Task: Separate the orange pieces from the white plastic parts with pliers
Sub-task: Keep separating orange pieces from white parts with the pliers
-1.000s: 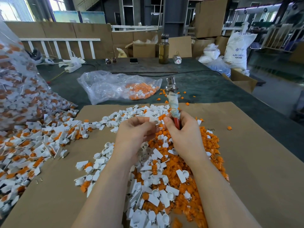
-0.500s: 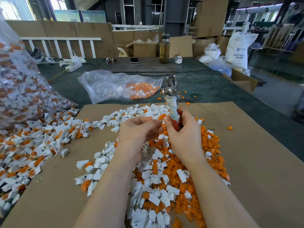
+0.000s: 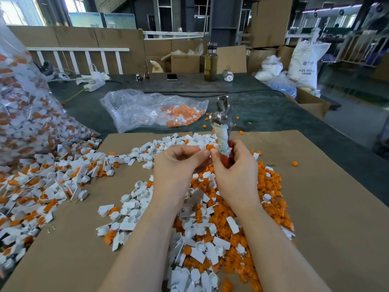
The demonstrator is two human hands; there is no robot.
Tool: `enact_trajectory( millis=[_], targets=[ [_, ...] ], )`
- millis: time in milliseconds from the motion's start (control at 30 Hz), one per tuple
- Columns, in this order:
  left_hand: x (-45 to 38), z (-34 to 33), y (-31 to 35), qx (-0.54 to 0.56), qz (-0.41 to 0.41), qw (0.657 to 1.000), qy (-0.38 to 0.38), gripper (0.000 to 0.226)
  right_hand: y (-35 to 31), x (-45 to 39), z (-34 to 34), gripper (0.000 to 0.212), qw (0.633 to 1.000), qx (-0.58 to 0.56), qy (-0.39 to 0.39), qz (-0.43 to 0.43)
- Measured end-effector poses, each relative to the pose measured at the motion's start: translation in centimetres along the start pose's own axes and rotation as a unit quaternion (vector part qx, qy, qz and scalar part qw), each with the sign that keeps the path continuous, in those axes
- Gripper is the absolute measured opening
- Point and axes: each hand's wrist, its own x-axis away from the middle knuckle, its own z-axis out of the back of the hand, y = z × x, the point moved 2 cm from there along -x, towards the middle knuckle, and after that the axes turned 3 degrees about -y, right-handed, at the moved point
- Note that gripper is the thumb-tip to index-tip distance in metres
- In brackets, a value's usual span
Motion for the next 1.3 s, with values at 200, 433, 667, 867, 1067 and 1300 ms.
enact_trajectory(
  millis=[200,433,667,867,1067,1300],
  targets=[
    [-0.1,0.1,0.1,-0.092,-0.042,0.995,0.016,0.011,0.1,-0.2,0.1,0.015,1.000,-0.002,-0.003,-0.005],
    [-0.2,0.2,0.4,-0.146,-0.056,0.988,0.010,0.018,0.3,-0.2,0.1,0.012,1.000,0.003,-0.009,-0.014],
    [-0.3,0.1,0.2,-0.157,-0.055,0.986,0.020,0.018,0.5,-0.5,0.1,0.014,0.998,0.009,-0.054,-0.034],
    [-0.5,0.3,0.0,-0.167,-0.051,0.984,0.042,0.016,0.3,-0.5,0.2,0.015,0.997,0.009,-0.076,-0.021],
    [-0.6,0.4,-0.1,-0.167,-0.050,0.984,0.049,0.013,0.3,-0.5,0.1,0.012,0.993,-0.010,-0.109,-0.042],
    [-0.9,1.2,0.1,-0.105,-0.051,0.992,0.057,0.013,0.6,-0.9,1.6,0.008,0.961,-0.073,-0.238,-0.119]
  ],
)
